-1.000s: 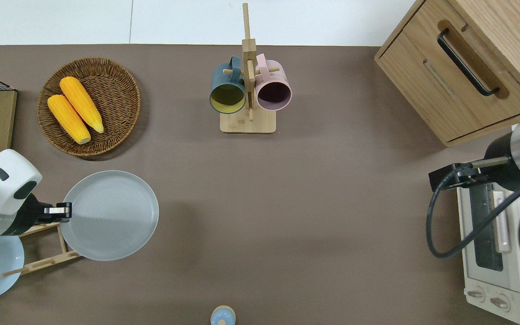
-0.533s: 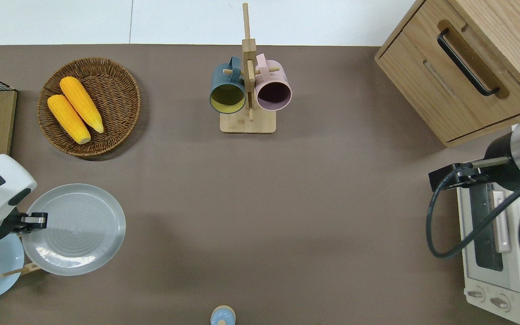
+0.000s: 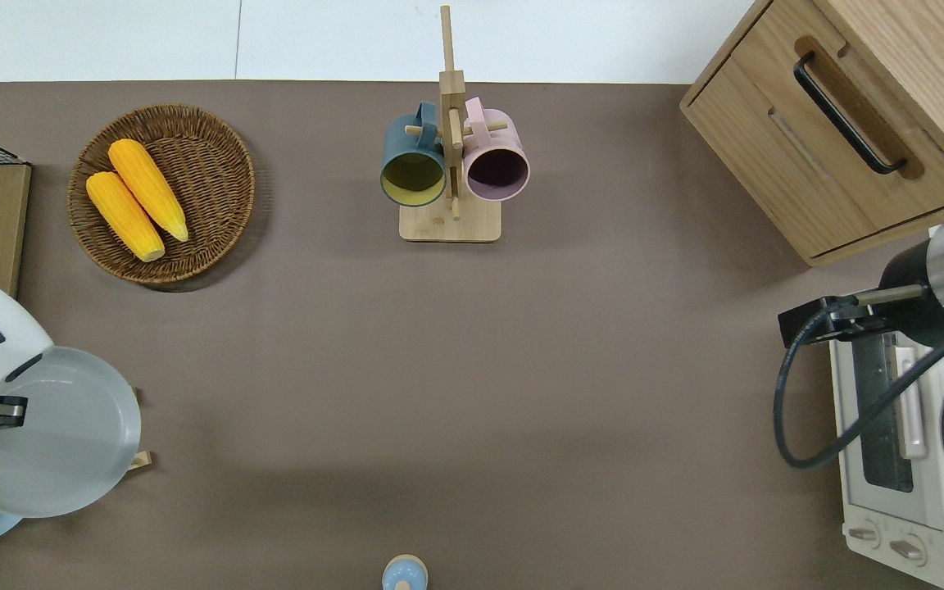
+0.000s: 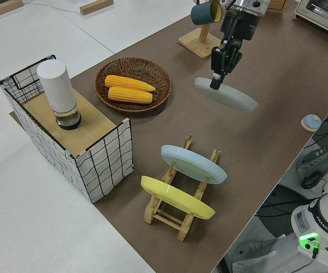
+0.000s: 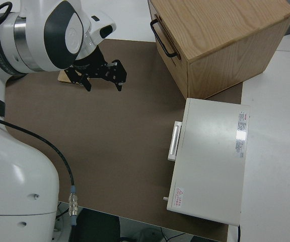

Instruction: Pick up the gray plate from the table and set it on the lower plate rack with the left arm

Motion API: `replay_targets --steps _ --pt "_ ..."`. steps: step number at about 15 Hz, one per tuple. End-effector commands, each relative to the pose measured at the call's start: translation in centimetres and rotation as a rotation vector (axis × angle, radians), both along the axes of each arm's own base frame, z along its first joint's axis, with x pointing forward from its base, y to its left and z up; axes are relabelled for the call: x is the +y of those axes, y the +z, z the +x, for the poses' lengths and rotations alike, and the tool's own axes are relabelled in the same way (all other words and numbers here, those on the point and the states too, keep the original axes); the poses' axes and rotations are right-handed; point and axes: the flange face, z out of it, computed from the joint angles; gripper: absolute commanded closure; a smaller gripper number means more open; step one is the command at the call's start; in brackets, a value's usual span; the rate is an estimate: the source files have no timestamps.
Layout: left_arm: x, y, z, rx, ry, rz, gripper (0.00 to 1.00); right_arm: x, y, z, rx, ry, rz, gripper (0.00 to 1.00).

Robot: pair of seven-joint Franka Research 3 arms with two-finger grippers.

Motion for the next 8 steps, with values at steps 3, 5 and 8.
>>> replay_targets --steps 3,5,8 --pt "-0.8 -0.4 0.4 0.011 0.059 0.155 1.00 -0.2 0.4 -0.2 0.001 -0.015 -0.008 0.017" --pt "-1.1 -0.9 0.6 0.002 0.082 0.197 1.00 -0.2 0.4 -0.2 0.001 -0.015 -0.008 0.017" --pt "-0.8 -1.3 0.6 0.001 0.080 0.250 1.00 -0.2 0.3 -0.2 0.002 -0.015 -0.007 0.017"
